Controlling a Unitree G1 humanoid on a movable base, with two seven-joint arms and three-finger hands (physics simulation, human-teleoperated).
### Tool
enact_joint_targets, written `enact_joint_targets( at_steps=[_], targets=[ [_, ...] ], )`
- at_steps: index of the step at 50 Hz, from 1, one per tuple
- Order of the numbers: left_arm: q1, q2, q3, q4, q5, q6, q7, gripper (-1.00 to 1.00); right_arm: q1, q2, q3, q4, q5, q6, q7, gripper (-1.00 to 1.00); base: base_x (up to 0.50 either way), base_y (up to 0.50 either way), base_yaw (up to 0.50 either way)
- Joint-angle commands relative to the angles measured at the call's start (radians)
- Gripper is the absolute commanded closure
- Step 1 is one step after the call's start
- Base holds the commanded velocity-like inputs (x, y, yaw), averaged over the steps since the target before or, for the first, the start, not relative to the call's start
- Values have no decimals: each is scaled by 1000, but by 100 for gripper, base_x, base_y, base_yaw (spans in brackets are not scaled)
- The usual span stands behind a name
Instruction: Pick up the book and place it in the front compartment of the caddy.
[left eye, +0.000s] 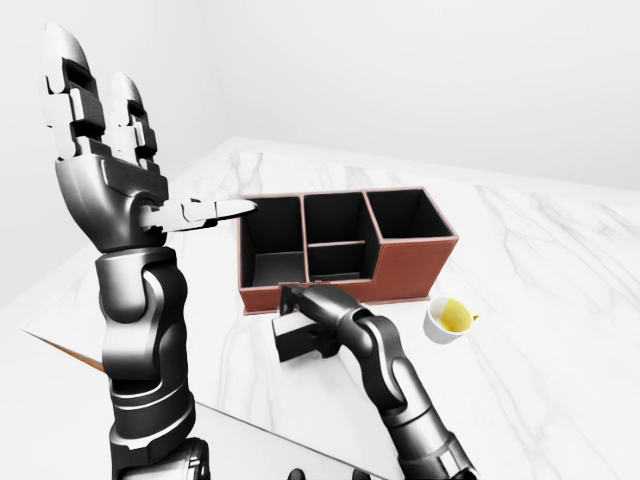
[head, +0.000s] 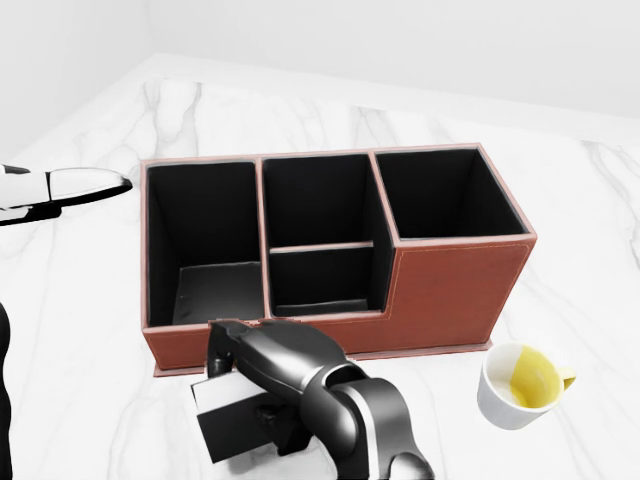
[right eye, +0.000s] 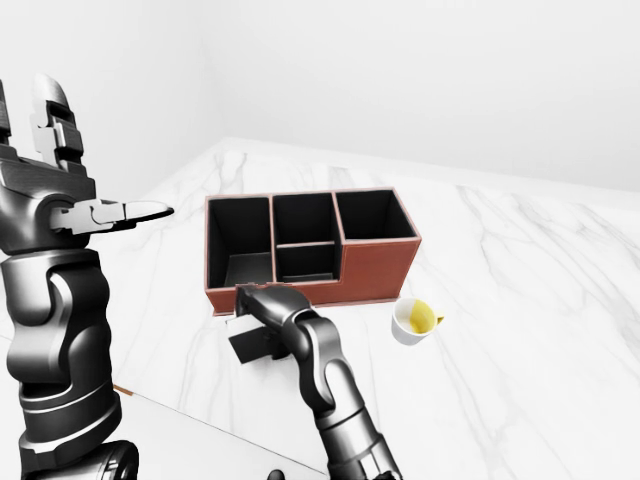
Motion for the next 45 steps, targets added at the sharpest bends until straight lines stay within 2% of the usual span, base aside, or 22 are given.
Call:
enact_joint_targets(
  at_steps=[1, 14, 25, 33, 45],
  targets=[
    [-2, 0, 1, 6, 1, 0, -1, -100, -79, 12, -39, -191, 44, 0, 19, 100, 0, 0, 0],
    [1, 0, -1, 5, 3, 0, -1, -100, -81, 40, -9, -357, -9, 0, 32, 100, 0, 0, 0],
    [3, -2, -2, -2, 5, 0, -2, -100, -222, 56, -68, -386, -27, 0, 32, 100, 0, 0, 0],
    [3, -3, -3, 1, 6, 0, -3, -100, -419, -5, -168, -266, 45, 0, 32, 100, 0, 0, 0],
    [-2, 1, 1, 11, 0, 0, -2, -100, -644, -110, -241, -44, 172, 0, 18, 100, 0, 0, 0]
  ],
)
